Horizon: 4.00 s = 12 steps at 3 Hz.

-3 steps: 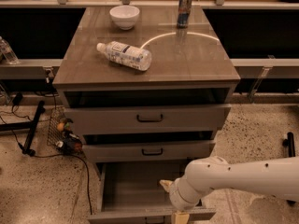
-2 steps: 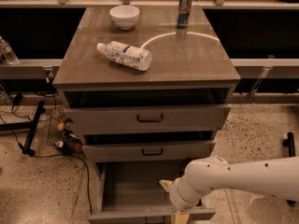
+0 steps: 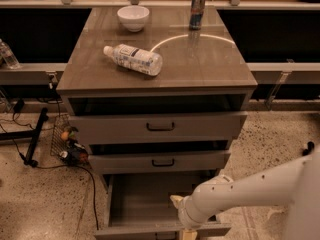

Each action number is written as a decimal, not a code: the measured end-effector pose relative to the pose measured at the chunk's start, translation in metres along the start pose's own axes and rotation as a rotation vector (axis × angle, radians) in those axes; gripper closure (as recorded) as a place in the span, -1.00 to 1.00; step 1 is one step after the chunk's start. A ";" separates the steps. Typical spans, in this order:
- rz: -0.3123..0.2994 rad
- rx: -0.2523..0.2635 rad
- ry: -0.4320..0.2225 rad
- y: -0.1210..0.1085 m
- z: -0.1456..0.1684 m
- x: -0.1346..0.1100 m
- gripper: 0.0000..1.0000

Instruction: Close bottom drawer

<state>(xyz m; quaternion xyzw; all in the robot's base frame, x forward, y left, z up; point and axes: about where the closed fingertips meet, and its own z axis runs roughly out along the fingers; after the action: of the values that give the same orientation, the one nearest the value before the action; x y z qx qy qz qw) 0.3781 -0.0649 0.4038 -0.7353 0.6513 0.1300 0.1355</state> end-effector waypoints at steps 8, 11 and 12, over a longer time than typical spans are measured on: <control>0.171 0.146 0.068 -0.076 0.179 0.127 -0.47; 0.145 0.175 0.021 -0.098 0.188 0.111 0.96; 0.144 0.174 0.021 -0.098 0.188 0.110 0.53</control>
Offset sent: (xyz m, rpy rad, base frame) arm 0.1118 0.0042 -0.1148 -0.1858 -0.2038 -0.1807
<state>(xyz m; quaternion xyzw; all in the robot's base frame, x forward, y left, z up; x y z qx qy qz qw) 0.4855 -0.0857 0.1913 -0.6732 0.7127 0.0750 0.1823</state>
